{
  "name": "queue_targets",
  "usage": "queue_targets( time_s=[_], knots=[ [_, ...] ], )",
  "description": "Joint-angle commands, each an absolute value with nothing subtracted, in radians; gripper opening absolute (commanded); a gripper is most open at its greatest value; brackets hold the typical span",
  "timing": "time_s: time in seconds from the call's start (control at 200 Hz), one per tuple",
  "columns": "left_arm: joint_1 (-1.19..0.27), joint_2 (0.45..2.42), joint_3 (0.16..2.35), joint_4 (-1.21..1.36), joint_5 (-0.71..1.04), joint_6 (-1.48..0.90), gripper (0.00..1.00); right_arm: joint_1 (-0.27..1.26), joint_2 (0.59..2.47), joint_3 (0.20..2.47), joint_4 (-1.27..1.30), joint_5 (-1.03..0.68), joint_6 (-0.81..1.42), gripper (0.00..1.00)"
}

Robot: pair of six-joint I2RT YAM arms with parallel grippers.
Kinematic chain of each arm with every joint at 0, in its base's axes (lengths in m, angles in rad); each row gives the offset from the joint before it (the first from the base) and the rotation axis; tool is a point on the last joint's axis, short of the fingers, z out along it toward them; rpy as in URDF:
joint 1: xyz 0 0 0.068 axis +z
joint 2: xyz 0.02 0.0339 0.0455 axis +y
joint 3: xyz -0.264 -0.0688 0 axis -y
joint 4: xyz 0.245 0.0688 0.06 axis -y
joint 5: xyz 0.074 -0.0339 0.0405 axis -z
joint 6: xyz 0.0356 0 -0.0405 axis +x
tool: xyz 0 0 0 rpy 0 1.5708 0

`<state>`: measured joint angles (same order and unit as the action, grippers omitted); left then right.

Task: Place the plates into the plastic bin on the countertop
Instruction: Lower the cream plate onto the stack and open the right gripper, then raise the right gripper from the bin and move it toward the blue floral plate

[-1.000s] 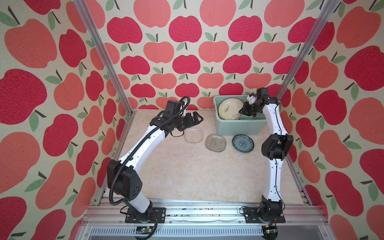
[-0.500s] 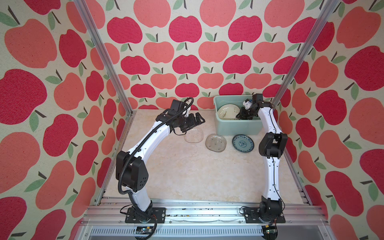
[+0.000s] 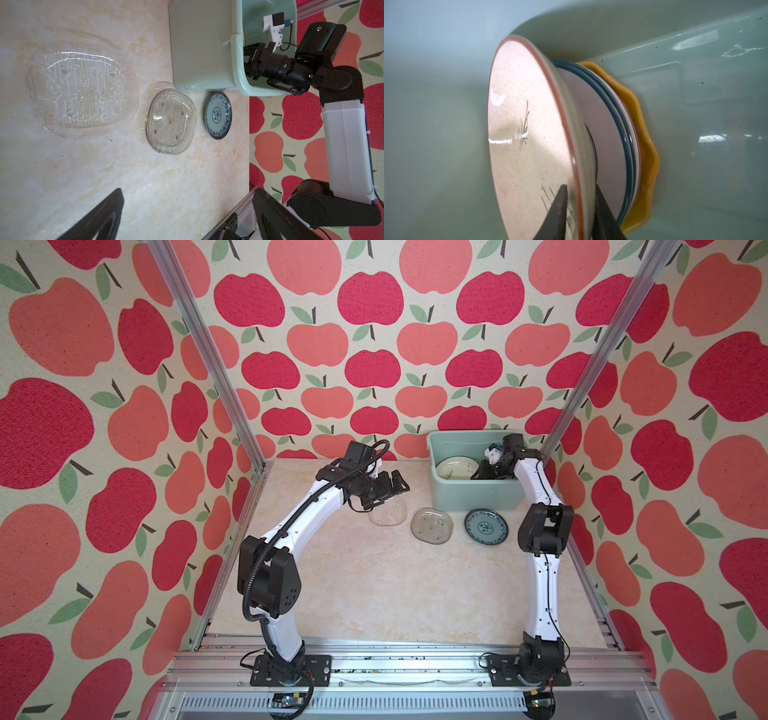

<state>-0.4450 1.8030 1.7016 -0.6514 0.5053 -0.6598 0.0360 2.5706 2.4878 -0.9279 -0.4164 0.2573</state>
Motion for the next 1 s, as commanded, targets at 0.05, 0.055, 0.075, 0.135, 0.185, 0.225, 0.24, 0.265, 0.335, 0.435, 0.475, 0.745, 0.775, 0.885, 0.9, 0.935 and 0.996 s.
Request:
queue_targets(
  time_s=[0.05,0.055,0.075,0.135,0.185,0.225,0.24,0.265,0.335,0.435,0.475,0.745,0.775,0.885,0.9,0.935,0.996],
  knots=[
    [-0.443,1.796,1.695,-0.676,0.488,-0.658,0.99,0.036,2.574,2.456,-0.904,-0.405,0.223,0.3],
    [-0.444,1.797,1.694,-0.676,0.488,-0.659,0.99,0.037,2.574,2.456,-0.905,-0.404,0.223,0.3],
    [-0.445,1.798,1.694,-0.678,0.488,-0.659,0.99,0.037,2.573,2.454,-0.906,-0.399,0.221,0.31],
    [-0.446,1.796,1.694,-0.684,0.485,-0.659,0.99,0.037,2.57,2.45,-0.909,-0.383,0.215,0.34],
    [-0.447,1.799,1.695,-0.689,0.482,-0.657,0.99,0.036,2.566,2.453,-0.916,-0.366,0.208,0.37],
    [-0.448,1.799,1.697,-0.693,0.478,-0.656,0.99,0.036,2.561,2.451,-0.925,-0.342,0.207,0.41],
    [-0.447,1.799,1.697,-0.695,0.476,-0.656,0.99,0.036,2.558,2.451,-0.93,-0.333,0.206,0.41],
    [-0.449,1.797,1.698,-0.698,0.472,-0.655,0.99,0.037,2.554,2.447,-0.936,-0.317,0.208,0.42],
    [-0.456,1.791,1.7,-0.701,0.456,-0.644,0.99,0.034,2.544,2.454,-0.953,-0.29,0.213,0.47],
    [-0.466,1.772,1.707,-0.708,0.417,-0.628,0.99,0.032,2.523,2.475,-0.986,-0.267,0.199,0.58],
    [-0.467,1.764,1.709,-0.714,0.406,-0.626,0.99,0.033,2.508,2.482,-0.996,-0.257,0.192,0.63],
    [-0.493,1.64,1.694,-0.758,0.313,-0.576,0.99,0.036,2.295,2.482,-1.011,-0.212,0.148,0.83],
    [-0.497,1.62,1.686,-0.763,0.304,-0.571,0.99,0.037,2.27,2.48,-1.019,-0.208,0.148,0.83],
    [-0.502,1.53,1.643,-0.777,0.268,-0.56,0.99,0.037,2.149,2.456,-1.059,-0.19,0.163,0.83],
    [-0.502,1.514,1.635,-0.777,0.266,-0.56,0.99,0.036,2.131,2.442,-1.061,-0.189,0.165,0.83],
    [-0.502,1.481,1.615,-0.776,0.262,-0.559,0.99,0.036,2.079,2.406,-1.065,-0.183,0.172,0.83],
    [-0.502,1.424,1.582,-0.781,0.259,-0.558,0.99,0.035,1.988,2.315,-1.053,-0.185,0.182,0.82]
  ],
)
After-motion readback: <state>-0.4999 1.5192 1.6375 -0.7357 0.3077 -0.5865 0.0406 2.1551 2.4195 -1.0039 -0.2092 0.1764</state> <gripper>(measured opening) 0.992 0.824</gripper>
